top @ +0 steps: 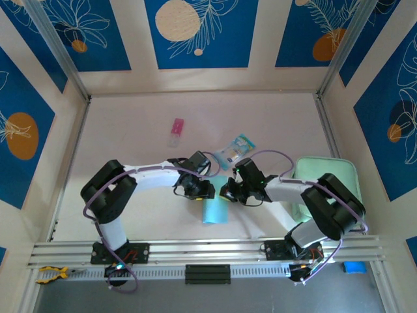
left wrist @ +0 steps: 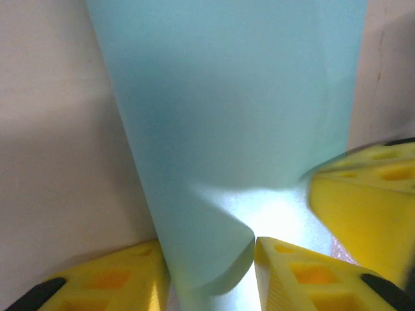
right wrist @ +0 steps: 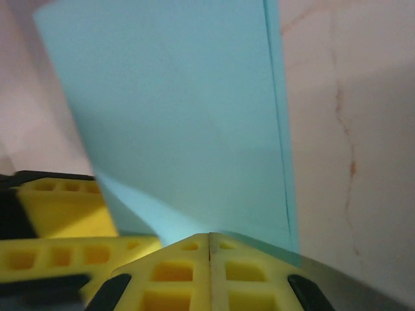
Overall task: Fold a paper plane with a square sheet of paper (pick it up from the middle)
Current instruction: Fold the square sheet of paper in half at the bottom-center of the table.
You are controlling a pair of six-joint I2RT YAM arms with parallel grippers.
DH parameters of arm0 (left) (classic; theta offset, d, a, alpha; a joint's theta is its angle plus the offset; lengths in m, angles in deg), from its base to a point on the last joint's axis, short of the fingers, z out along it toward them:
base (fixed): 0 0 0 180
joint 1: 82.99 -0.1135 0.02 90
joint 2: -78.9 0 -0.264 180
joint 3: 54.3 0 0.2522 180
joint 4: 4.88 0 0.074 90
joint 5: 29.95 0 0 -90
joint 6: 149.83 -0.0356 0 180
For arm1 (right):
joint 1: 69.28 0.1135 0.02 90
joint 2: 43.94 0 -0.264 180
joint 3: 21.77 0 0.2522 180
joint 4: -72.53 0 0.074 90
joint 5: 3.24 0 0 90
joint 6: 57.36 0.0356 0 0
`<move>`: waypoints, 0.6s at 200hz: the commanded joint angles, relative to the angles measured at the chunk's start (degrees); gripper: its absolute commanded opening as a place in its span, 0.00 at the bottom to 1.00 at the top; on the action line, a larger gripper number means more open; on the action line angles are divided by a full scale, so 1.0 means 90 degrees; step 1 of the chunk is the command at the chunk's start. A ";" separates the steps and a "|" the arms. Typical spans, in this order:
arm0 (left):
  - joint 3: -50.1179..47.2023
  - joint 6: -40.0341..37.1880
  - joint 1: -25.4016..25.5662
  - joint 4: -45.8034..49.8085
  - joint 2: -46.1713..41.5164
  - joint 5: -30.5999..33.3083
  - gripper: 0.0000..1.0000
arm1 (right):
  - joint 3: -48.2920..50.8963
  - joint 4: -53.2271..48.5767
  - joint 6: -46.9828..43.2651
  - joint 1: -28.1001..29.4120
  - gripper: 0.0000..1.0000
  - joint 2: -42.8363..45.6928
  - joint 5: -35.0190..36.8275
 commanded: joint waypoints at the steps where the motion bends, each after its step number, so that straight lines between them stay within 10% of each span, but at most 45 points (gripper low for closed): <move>1: 0.0151 0.0066 0.0030 0.0285 0.0171 0.0224 0.40 | -0.0283 -0.0497 -0.0346 -0.0296 0.09 0.0725 -0.0148; 120: 0.0192 0.0102 0.0024 0.0393 0.0233 0.0395 0.37 | 0.0944 -0.1890 -0.0026 -0.1203 0.11 0.3298 0.0304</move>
